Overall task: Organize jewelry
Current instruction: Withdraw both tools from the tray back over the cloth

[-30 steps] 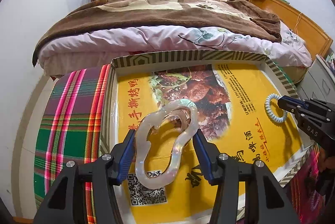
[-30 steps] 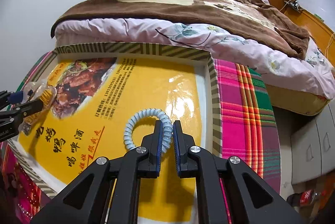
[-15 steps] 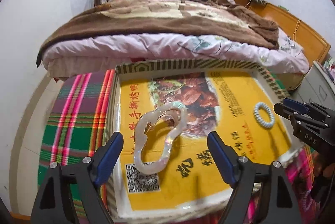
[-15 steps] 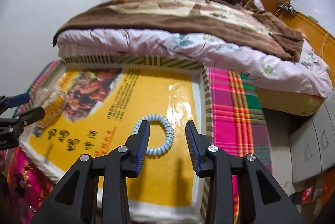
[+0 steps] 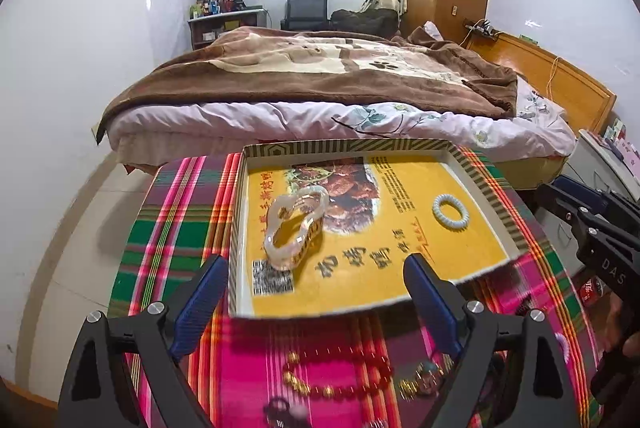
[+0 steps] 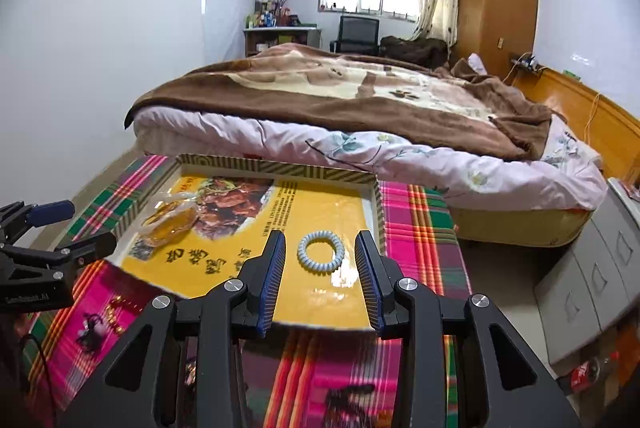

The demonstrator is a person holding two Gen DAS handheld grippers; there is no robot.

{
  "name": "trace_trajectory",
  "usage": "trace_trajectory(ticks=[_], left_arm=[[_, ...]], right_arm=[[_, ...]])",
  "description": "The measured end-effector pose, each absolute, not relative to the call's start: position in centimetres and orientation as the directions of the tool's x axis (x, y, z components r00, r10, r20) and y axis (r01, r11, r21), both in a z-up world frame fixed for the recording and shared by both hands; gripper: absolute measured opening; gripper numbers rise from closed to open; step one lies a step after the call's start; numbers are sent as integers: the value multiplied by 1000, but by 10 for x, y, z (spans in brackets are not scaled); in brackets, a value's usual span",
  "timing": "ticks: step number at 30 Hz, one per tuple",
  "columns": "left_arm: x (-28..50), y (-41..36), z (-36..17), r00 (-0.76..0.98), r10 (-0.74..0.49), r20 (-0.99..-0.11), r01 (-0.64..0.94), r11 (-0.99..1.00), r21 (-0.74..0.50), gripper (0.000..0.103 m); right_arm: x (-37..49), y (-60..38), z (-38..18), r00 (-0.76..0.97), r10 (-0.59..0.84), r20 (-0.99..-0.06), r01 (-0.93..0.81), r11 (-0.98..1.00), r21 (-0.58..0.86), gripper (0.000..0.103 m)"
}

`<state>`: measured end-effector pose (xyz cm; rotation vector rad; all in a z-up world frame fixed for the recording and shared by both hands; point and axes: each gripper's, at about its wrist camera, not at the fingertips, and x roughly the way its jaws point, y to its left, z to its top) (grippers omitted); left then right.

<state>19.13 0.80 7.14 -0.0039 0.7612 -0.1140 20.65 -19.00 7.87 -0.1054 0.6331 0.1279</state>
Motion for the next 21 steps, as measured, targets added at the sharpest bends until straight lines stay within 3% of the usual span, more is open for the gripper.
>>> trace_trajectory(ticks=[11,21], left_arm=[[134,9,80,744,-87,-663,99,995,-19,89],[92,24,74,763,-74,-642,73,997,-28,89]], right_arm=[[153,-185,87,833,51,-551,-120,989,-90,37],[119,-197,77,820,50,-570,-92,995,-46,37]])
